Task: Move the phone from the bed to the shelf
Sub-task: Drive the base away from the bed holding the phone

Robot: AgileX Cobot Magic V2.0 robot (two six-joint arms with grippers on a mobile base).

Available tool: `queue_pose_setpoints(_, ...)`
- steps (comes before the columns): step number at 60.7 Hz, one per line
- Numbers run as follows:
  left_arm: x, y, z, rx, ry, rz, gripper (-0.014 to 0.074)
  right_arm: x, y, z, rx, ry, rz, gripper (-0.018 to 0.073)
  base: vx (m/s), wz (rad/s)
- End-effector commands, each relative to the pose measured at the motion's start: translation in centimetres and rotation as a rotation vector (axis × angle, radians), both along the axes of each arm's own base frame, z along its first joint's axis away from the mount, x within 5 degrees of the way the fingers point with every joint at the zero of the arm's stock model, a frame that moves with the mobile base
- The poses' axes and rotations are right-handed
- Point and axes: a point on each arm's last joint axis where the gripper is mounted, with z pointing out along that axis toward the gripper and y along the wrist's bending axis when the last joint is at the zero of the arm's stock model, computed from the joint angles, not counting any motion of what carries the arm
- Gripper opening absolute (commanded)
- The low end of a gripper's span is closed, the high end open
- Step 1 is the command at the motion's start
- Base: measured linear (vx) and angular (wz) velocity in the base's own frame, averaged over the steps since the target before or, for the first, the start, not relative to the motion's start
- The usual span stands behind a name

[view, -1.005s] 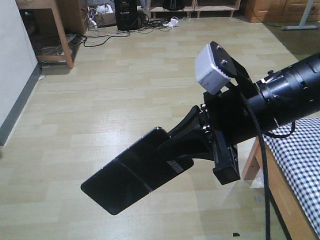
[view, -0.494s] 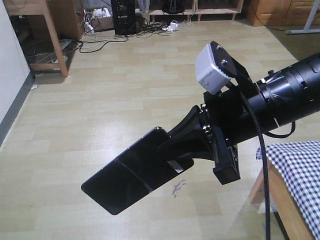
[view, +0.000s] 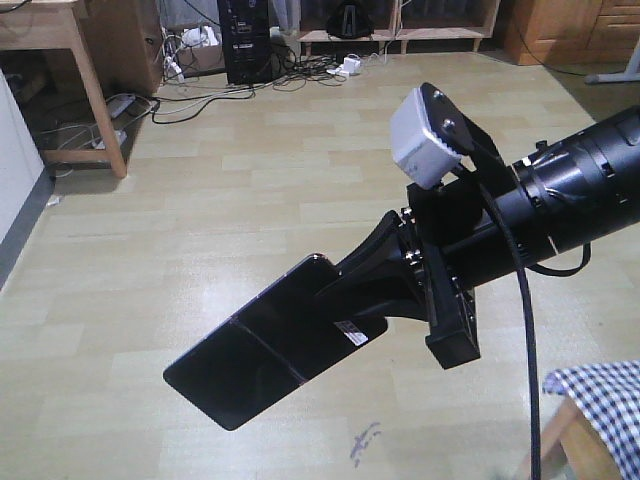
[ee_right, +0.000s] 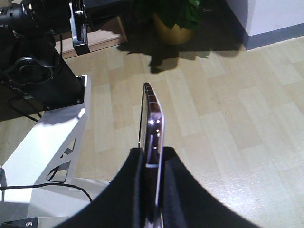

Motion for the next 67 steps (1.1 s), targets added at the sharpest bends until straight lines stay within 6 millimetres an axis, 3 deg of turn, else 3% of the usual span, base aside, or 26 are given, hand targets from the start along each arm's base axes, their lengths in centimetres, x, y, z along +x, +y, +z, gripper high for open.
queue_pose_setpoints(1,-0.13,-0.03,1.48,-0.010,-0.109,-0.004,0.0001,-1.29,0.04,2.12,0.086,0.002,0.046,-0.0002,0.39,0.05)
queue_pose_setpoints(67,-0.13,-0.03,1.48,-0.010,-0.109,-0.004,0.0001,-1.29,0.04,2.12,0.086,0.002,0.046,-0.0002,0.36,-0.05)
